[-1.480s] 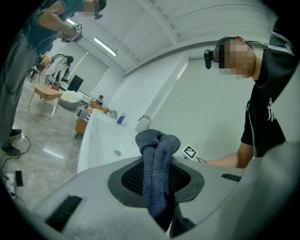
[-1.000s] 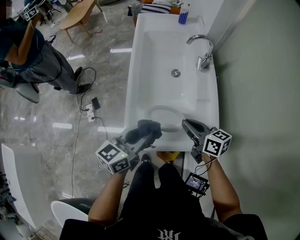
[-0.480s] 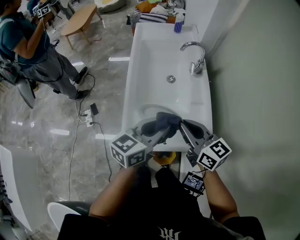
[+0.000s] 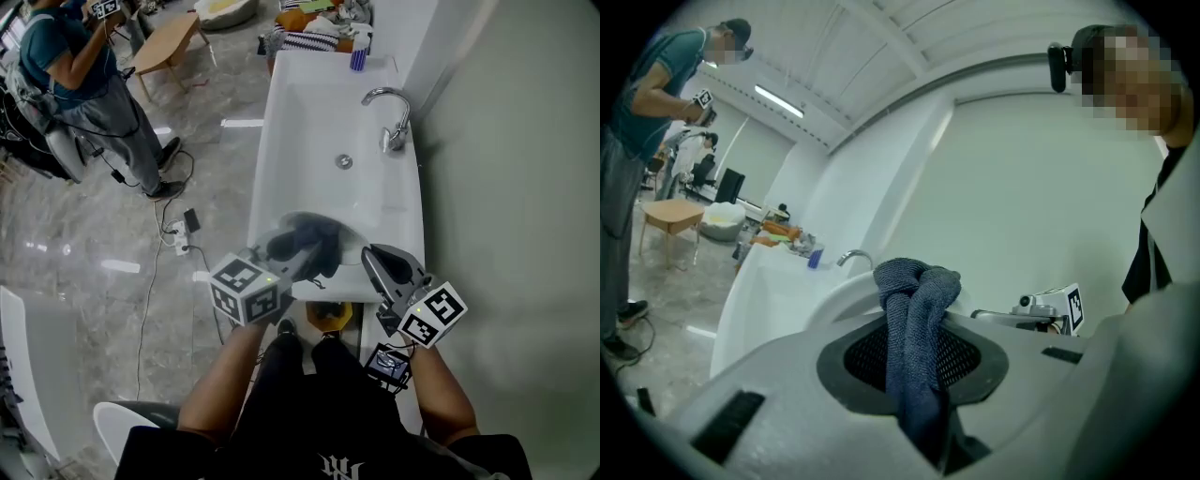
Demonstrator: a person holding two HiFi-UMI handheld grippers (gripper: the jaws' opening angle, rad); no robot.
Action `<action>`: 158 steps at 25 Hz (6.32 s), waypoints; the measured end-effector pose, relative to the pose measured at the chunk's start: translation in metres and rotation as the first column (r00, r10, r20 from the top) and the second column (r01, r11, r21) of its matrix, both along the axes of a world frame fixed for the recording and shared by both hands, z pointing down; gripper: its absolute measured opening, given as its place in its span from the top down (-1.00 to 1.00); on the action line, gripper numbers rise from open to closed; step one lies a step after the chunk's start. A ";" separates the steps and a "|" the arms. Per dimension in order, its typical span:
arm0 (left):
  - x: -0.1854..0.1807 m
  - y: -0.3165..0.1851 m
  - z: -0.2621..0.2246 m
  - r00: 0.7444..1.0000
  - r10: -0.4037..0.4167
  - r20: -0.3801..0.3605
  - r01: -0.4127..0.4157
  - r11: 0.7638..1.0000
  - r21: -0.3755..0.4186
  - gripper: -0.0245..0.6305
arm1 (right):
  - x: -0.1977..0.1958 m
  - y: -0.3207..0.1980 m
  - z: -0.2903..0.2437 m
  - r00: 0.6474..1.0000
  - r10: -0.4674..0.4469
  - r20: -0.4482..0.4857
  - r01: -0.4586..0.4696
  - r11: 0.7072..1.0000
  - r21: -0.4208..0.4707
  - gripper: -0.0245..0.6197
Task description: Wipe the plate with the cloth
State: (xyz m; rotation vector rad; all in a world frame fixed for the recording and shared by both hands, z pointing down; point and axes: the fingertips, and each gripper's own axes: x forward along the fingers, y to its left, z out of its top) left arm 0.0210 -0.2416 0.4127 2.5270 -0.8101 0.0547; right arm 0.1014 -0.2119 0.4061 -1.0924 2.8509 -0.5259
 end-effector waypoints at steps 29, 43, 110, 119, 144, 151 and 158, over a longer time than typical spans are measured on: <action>0.010 0.000 0.015 0.996 0.027 0.088 -0.020 0.997 -0.071 0.72 | -0.003 0.006 0.040 0.970 0.044 0.237 0.026 0.959 -0.281 0.90; -0.090 -0.002 0.028 0.986 -0.154 0.071 0.163 0.976 -0.146 0.72 | 0.003 0.001 0.075 0.931 0.130 0.343 0.046 0.887 -0.459 0.90; -0.134 0.036 0.087 0.985 -0.064 -0.160 0.060 0.998 -0.028 0.72 | 0.001 -0.032 0.252 0.979 0.122 0.161 0.078 0.509 -0.857 0.90; -0.143 0.042 0.093 0.986 -0.064 -0.157 0.059 0.997 -0.039 0.72 | -0.002 -0.031 0.270 0.986 0.126 0.105 0.033 0.476 -0.879 0.89; -0.148 0.042 0.088 0.990 -0.040 -0.135 0.036 0.999 -0.030 0.72 | 0.008 -0.030 0.273 0.980 0.074 -0.187 -0.195 0.570 -0.798 0.84; -0.132 0.043 0.070 0.990 -0.008 -0.144 0.009 1.000 0.008 0.72 | 0.039 -0.033 0.186 0.974 0.193 -0.116 -0.223 0.760 -0.610 0.89; -0.120 0.061 0.037 0.984 0.038 -0.175 -0.031 0.999 0.040 0.72 | 0.005 0.000 0.057 0.988 0.142 0.052 -0.122 0.951 -0.283 0.91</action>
